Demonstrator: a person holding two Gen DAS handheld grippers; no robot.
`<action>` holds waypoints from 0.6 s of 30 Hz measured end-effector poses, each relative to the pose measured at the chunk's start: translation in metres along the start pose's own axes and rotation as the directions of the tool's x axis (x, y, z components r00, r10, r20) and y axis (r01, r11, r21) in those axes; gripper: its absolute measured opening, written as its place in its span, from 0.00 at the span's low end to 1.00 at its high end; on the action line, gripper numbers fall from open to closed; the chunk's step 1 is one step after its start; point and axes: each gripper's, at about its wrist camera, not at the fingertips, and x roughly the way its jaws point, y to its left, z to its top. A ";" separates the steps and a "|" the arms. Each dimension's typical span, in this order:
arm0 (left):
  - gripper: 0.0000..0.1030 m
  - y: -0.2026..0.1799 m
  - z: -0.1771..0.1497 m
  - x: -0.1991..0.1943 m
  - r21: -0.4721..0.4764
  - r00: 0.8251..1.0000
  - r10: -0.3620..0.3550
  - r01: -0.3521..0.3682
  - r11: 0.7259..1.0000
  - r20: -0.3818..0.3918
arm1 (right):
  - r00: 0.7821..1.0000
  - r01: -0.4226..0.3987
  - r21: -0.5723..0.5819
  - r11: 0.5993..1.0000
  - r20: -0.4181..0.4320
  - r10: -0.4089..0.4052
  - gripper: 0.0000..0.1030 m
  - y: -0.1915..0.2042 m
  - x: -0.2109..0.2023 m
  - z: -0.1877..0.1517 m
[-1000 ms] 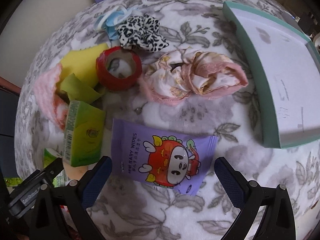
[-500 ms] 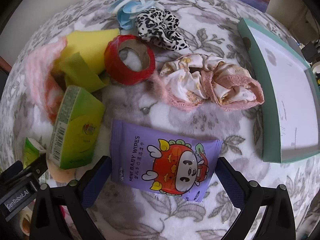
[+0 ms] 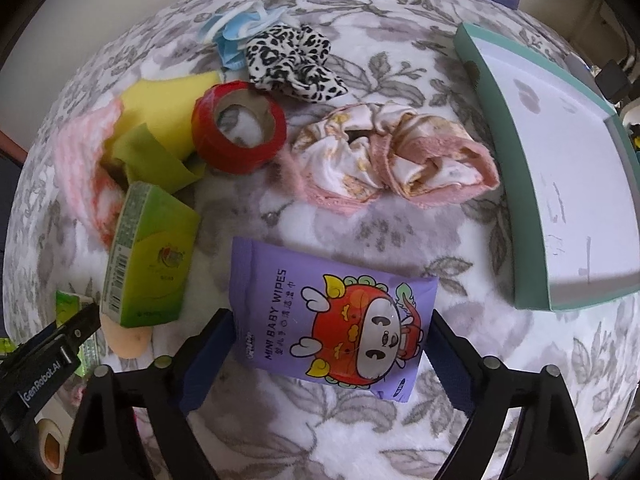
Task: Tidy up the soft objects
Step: 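Grasp the green tissue pack with the left gripper while the right grasps the purple wipes packet, then carry the green pack into the white tray and open the left gripper while the right carries the wipes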
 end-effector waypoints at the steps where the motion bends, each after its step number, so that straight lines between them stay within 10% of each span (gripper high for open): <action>1: 0.53 -0.001 0.000 -0.001 0.001 1.000 0.002 -0.002 1.000 0.000 | 1.000 -0.003 0.001 1.000 -0.001 0.003 0.88 -0.005 -0.001 -0.001; 18: 0.52 -0.013 0.018 -0.056 -0.012 0.999 -0.022 0.022 1.000 0.042 | 0.985 -0.129 0.065 0.989 0.126 0.120 0.85 -0.043 -0.069 0.010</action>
